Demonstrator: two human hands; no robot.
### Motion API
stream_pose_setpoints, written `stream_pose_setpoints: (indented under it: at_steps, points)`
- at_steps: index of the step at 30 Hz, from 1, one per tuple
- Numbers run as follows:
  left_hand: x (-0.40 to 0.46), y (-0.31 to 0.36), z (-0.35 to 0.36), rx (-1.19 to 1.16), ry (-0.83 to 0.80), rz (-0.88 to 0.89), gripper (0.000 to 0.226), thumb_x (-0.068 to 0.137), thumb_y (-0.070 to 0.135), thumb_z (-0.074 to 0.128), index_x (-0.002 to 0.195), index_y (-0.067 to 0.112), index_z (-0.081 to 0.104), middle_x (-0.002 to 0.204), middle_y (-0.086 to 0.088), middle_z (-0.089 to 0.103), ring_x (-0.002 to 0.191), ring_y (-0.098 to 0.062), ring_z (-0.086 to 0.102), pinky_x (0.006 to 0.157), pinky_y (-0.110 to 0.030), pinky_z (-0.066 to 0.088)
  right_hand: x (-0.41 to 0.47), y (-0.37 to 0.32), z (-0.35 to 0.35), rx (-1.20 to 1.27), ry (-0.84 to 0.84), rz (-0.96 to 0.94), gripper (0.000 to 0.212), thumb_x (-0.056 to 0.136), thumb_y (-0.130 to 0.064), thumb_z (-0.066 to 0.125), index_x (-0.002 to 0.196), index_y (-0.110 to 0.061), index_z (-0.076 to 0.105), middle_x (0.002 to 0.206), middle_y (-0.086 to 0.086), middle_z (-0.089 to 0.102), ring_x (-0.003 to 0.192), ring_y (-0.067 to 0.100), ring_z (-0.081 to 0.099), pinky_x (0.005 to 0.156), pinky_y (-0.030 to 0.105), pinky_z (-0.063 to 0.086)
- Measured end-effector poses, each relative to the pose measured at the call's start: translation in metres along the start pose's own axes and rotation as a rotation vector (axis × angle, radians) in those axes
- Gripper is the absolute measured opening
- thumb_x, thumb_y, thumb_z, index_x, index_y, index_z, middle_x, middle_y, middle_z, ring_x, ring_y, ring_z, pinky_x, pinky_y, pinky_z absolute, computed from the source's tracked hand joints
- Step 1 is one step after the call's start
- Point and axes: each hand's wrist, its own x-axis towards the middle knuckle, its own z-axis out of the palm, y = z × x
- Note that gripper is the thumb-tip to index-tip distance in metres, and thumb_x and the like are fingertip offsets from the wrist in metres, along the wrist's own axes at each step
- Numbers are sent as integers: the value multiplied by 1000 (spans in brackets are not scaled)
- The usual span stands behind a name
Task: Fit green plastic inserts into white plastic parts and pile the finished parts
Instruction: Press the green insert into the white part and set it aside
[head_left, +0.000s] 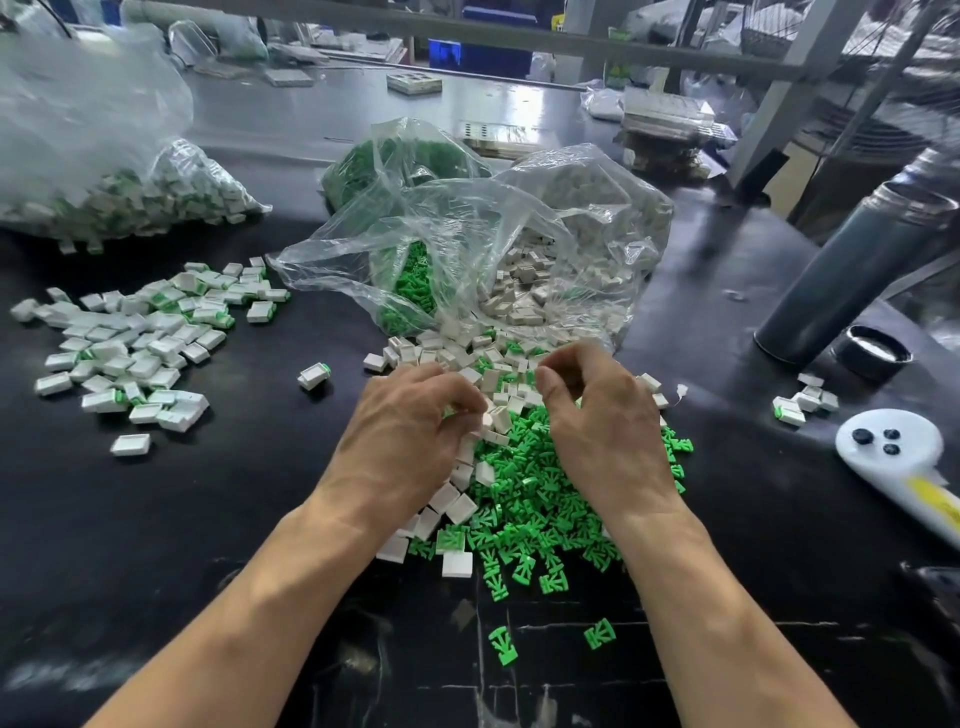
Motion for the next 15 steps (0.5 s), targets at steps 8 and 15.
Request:
stream_pose_setpoints:
  at_steps: [8, 15]
  points:
    - [2, 4, -6, -838, 88, -293, 11, 92, 18, 73, 102, 21, 76, 84, 5, 77, 72, -5, 68, 62, -15, 52, -7, -8, 3, 569, -63, 106, 10, 95, -19, 74, 97, -28, 71, 88, -5, 76, 84, 9, 71, 71, 23, 55]
    - [5, 11, -10, -1449, 16, -461, 28, 79, 12, 73, 105, 5, 73, 91, -13, 77, 76, -19, 74, 75, -29, 61, -10, -16, 6, 998, -146, 193, 11, 82, -21, 81, 91, -19, 76, 89, 13, 78, 71, 15, 68, 58, 24, 55]
